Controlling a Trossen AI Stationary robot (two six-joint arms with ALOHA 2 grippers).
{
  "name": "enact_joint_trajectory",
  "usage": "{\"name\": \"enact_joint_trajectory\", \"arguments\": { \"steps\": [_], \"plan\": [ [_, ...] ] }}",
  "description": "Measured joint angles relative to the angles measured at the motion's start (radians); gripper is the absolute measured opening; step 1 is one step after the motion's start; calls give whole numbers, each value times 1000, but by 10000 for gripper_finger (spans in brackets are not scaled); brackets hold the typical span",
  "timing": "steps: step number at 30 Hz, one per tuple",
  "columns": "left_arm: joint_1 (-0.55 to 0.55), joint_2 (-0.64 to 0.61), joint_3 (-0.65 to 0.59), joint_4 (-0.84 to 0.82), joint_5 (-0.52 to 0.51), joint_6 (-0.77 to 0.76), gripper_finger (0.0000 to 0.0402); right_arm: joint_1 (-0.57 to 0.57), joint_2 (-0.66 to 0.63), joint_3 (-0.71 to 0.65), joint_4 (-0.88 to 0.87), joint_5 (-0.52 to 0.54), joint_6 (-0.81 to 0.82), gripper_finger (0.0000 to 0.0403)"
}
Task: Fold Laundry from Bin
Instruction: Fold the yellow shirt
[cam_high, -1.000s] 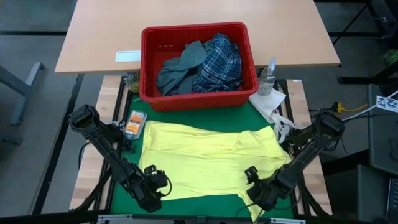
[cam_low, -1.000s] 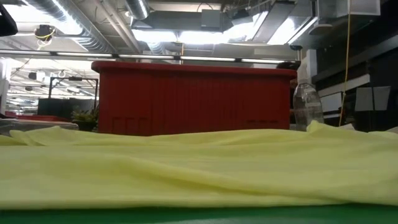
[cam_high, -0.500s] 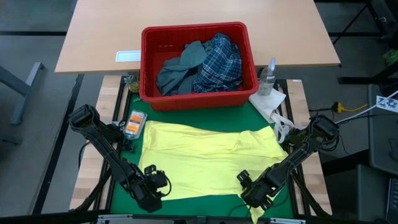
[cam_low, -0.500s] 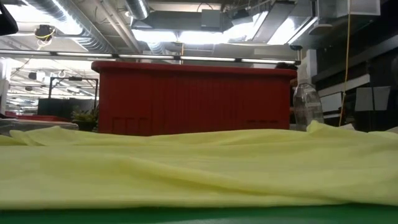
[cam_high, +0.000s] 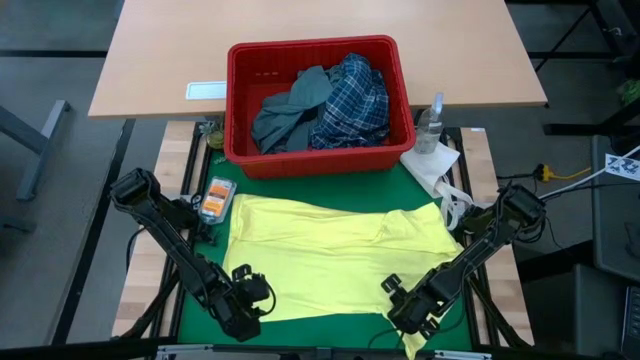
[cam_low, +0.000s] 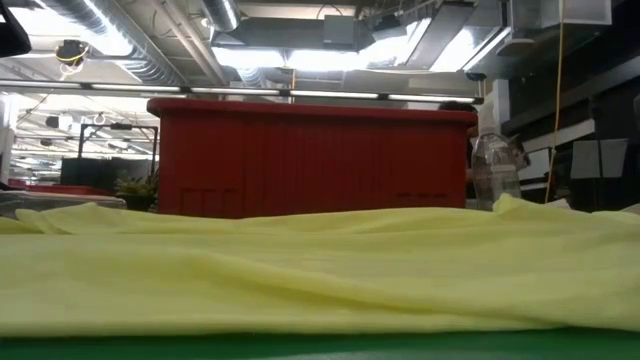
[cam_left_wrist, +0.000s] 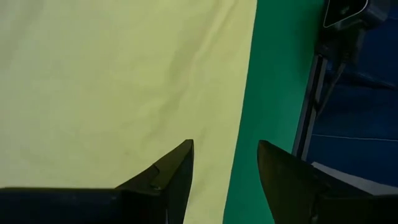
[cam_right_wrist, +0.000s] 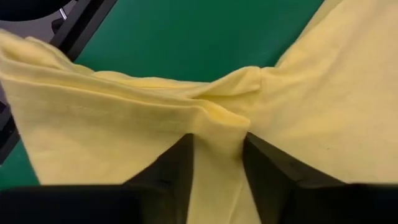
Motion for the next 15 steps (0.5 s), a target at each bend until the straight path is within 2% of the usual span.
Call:
{"name": "enact_joint_trajectory", "arguments": {
  "steps": [9,11,15],
  "plan": [
    [0,0,0,0,0,0,170,0,-3,0,-2,-14,0,16],
    [0,0,0,0,0,0,170,0,-4,2,-3,-34,0,7],
    [-3,0,0,0,9,0,170,0,-5,35,-38,-36,0,23]
  ]
}}
